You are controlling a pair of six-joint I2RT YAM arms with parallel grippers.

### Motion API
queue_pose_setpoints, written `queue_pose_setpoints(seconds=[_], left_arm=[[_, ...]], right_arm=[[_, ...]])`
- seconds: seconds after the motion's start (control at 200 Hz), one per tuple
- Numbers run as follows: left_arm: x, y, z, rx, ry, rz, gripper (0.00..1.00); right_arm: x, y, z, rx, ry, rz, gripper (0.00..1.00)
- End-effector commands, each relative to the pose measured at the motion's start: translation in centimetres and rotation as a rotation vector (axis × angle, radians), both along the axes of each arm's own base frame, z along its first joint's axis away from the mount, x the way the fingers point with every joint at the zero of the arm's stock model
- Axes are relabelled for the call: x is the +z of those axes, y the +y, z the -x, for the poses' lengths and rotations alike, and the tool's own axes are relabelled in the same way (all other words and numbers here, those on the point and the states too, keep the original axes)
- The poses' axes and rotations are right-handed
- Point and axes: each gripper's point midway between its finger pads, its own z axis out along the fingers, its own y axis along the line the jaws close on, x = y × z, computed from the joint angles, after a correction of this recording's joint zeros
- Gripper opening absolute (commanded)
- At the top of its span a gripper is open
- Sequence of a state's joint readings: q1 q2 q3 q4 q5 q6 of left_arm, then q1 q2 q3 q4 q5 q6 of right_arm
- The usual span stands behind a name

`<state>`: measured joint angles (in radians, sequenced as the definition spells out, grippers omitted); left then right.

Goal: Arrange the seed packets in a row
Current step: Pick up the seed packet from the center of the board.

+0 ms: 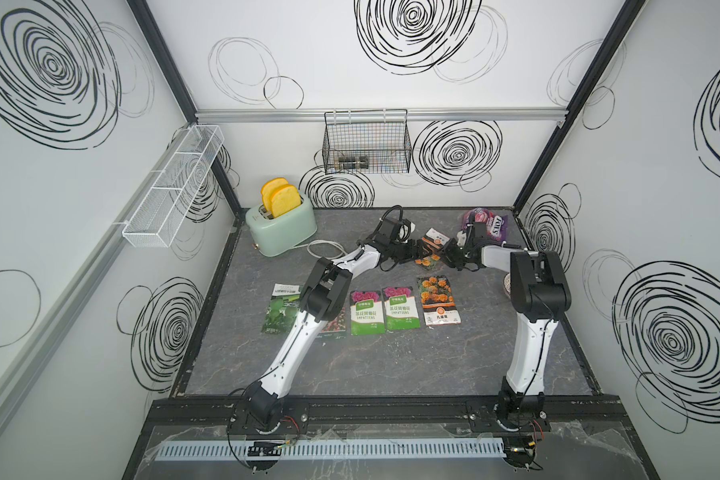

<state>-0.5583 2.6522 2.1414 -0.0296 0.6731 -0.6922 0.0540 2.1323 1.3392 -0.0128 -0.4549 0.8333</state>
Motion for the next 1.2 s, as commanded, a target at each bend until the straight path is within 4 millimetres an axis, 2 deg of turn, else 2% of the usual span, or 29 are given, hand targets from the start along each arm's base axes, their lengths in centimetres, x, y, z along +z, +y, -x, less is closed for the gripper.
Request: queue_pose_setpoints(seconds=[0.0, 0.18, 0.31, 0.475, 0.555, 0.675, 0.75, 0.856, 0.936, 1.101, 1.196], left_arm=[[-1.8, -0.2, 0.7, -0.017, 0.033, -0.017, 0.77], [-1.9, -0.1, 0.7, -0.022, 0.037, -0.016, 0.77], [-0.9, 0.2, 0.4, -0.017, 0.026, -0.004, 0.77], [3.3, 1.3, -1.0, 0.014, -0.023, 0.038, 0.79], [6.6, 2.2, -1.8, 0.037, -0.057, 0.073, 0.80], [11.0, 4.4, -2.7, 0.078, -0.091, 0.104, 0.81], [12.9, 6.1, -2.7, 0.102, -0.096, 0.108, 0.83], [14.3, 8.2, -1.8, 0.118, -0.107, 0.070, 0.84], [14.4, 9.6, -0.5, 0.121, -0.106, 0.037, 0.84], [13.3, 12.4, 2.8, 0.132, -0.094, -0.011, 0.85], [13.1, 13.6, 4.9, 0.130, -0.093, -0.019, 0.85]], right_arm=[[-2.4, 1.1, 0.8, 0.001, 0.078, -0.012, 0.23], [-2.7, 2.1, 0.5, 0.017, 0.077, -0.017, 0.09], [-2.4, 2.2, 0.3, 0.023, 0.066, -0.005, 0.01], [-1.5, 2.1, 0.2, 0.040, 0.052, 0.013, 0.00], [-0.9, 2.1, 0.3, 0.050, 0.039, 0.024, 0.00], [0.3, 1.9, 0.6, 0.089, 0.016, 0.061, 0.00], [1.3, 1.6, 1.0, 0.114, -0.002, 0.096, 0.00], [3.4, 1.4, 1.7, 0.152, -0.042, 0.131, 0.00], [5.3, 1.5, 2.4, 0.180, -0.083, 0.146, 0.00], [10.1, 2.0, 4.0, 0.229, -0.192, 0.130, 0.00], [12.5, 2.3, 5.6, 0.248, -0.231, 0.116, 0.00]])
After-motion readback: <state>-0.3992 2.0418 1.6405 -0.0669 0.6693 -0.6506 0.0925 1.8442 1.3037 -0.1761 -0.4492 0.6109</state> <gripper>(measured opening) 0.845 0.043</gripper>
